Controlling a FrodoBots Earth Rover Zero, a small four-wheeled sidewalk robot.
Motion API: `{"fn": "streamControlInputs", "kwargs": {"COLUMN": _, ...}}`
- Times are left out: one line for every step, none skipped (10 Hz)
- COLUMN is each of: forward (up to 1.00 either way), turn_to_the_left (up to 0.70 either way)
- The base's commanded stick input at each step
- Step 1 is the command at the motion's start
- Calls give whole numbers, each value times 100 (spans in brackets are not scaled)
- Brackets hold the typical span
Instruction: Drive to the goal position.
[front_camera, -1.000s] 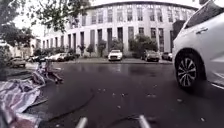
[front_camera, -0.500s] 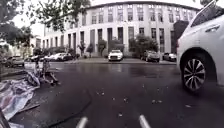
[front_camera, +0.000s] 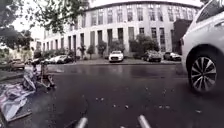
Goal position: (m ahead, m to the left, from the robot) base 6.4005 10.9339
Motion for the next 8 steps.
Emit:
{"fn": "streamControlInputs", "kwargs": {"forward": 45, "turn_to_the_left": 0}}
{"fn": "streamControlInputs", "kwargs": {"forward": 45, "turn_to_the_left": 0}}
{"fn": "streamControlInputs", "kwargs": {"forward": 45, "turn_to_the_left": 0}}
{"fn": "streamControlInputs", "kwargs": {"forward": 45, "turn_to_the_left": 0}}
{"fn": "streamControlInputs", "kwargs": {"forward": 45, "turn_to_the_left": 0}}
{"fn": "streamControlInputs", "kwargs": {"forward": 45, "turn_to_the_left": 0}}
{"fn": "streamControlInputs", "kwargs": {"forward": 45, "turn_to_the_left": 0}}
{"fn": "streamControlInputs", "kwargs": {"forward": 45, "turn_to_the_left": 0}}
